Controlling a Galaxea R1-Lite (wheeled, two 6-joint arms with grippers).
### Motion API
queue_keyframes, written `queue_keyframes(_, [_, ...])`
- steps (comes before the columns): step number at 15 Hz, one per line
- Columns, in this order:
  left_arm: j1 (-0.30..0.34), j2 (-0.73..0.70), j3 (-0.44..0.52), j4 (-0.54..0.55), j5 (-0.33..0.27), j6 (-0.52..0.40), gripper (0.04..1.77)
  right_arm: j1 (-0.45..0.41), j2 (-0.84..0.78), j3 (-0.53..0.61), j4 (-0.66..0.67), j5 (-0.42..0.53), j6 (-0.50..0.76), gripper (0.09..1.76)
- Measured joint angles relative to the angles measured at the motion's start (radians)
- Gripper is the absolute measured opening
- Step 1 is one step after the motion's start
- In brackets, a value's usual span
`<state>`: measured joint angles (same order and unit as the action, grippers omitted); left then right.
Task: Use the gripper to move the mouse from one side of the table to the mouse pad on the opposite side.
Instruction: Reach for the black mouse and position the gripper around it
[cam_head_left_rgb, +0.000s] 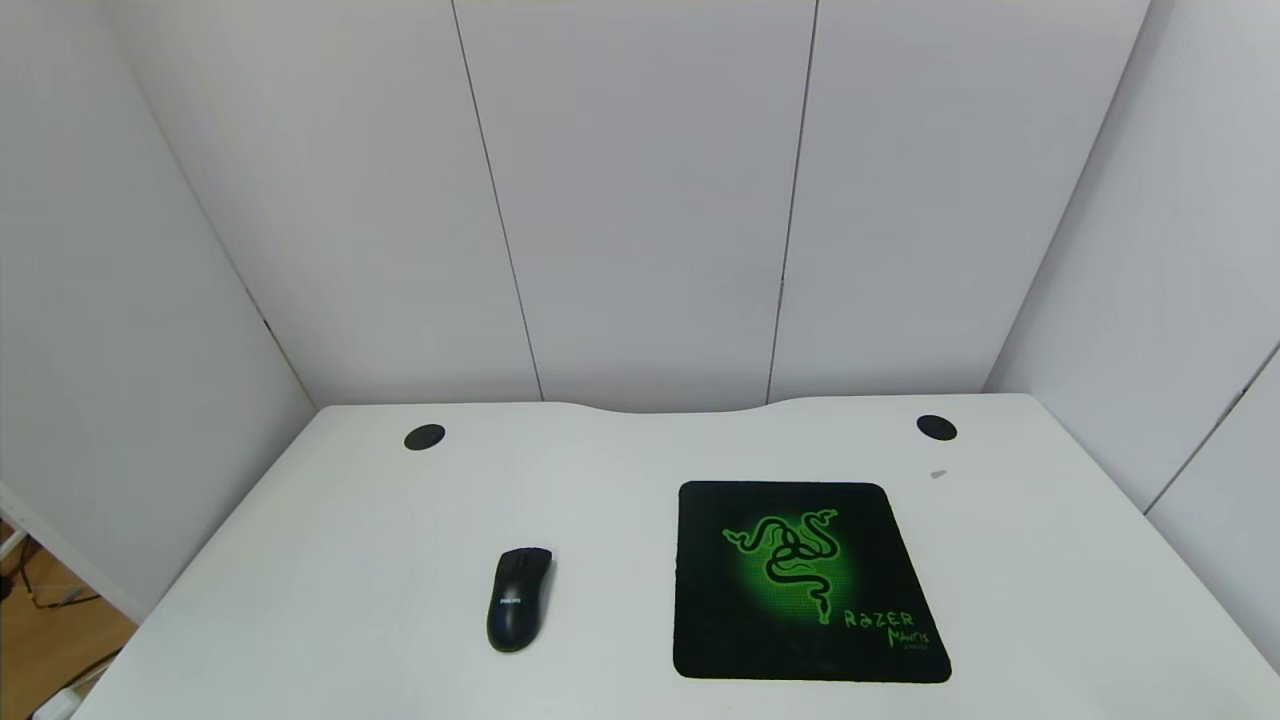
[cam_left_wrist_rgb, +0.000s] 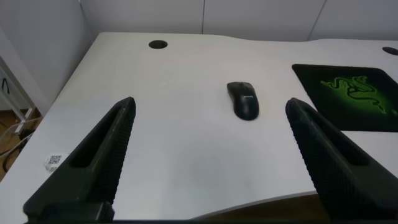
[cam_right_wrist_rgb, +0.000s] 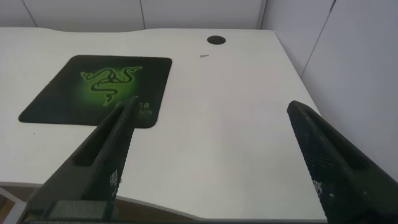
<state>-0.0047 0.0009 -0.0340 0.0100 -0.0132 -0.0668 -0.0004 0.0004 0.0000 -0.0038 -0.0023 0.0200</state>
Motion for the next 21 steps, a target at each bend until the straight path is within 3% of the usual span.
queue_keyframes(6, [0.000,0.081,-0.220,0.082,-0.005,0.000,1.72,0.000,0.000,0.000,0.000,0.000,0.000,1.71])
queue_keyframes(14, [-0.032,0.407,-0.477,0.079,0.001,-0.011,1.72,0.000,0.000,0.000,0.000,0.000,0.000,1.71])
queue_keyframes(21, [-0.034,0.706,-0.615,0.089,0.001,-0.012,1.72,0.000,0.000,0.000,0.000,0.001,0.000,1.71])
